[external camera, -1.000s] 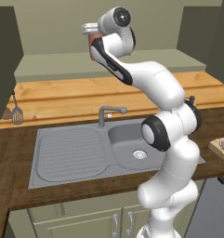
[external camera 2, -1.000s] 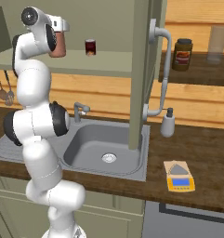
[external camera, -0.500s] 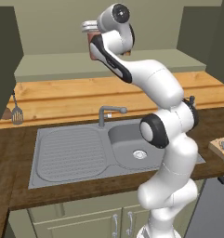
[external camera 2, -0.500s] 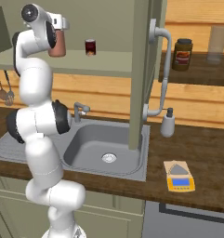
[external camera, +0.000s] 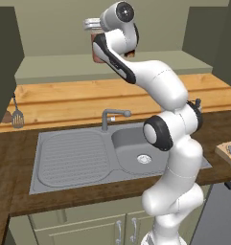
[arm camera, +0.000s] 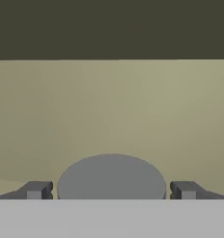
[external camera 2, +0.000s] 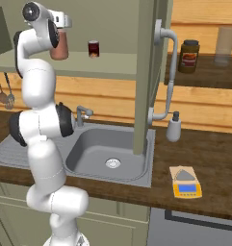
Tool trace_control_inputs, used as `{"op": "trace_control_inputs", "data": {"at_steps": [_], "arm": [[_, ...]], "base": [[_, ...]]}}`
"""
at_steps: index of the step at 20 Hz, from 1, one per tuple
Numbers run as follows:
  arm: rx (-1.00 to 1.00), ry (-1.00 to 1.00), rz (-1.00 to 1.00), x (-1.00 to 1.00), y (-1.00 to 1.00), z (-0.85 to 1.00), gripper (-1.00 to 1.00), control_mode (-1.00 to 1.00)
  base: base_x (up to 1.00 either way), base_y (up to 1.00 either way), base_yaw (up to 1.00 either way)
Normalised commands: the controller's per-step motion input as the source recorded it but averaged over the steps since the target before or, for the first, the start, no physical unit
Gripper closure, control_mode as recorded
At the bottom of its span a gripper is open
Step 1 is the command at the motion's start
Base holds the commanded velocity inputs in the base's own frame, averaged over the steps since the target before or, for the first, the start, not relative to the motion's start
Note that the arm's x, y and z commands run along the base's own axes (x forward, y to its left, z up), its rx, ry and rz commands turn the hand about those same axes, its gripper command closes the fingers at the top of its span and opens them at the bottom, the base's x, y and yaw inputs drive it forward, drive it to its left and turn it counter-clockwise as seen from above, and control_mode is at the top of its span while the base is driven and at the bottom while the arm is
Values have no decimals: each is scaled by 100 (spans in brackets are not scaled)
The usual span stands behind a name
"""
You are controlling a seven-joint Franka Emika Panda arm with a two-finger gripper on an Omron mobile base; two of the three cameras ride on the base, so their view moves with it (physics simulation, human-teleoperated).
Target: Pick the honey bottle and place it on the digital scale for weighing, and close the cabinet.
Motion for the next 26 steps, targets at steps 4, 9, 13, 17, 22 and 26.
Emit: {"op": "trace_control_inputs", "data": {"at_steps": [4, 9, 13, 17, 22, 26], "arm": [[0, 1, 0, 1, 0, -1, 100, -100], [0, 1, 0, 0, 0, 0, 100, -100], [1, -10, 0, -38, 1, 14, 100, -100], [0, -20, 0, -45, 3, 25, 100, -100], [4, -10, 0, -42, 0, 1, 100, -100], [5, -5, 0, -72, 0, -3, 100, -100]], "base": [[0, 0, 0], [0, 0, 0], [0, 0, 0], [0, 0, 0], [0, 0, 0], [0, 0, 0]]}}
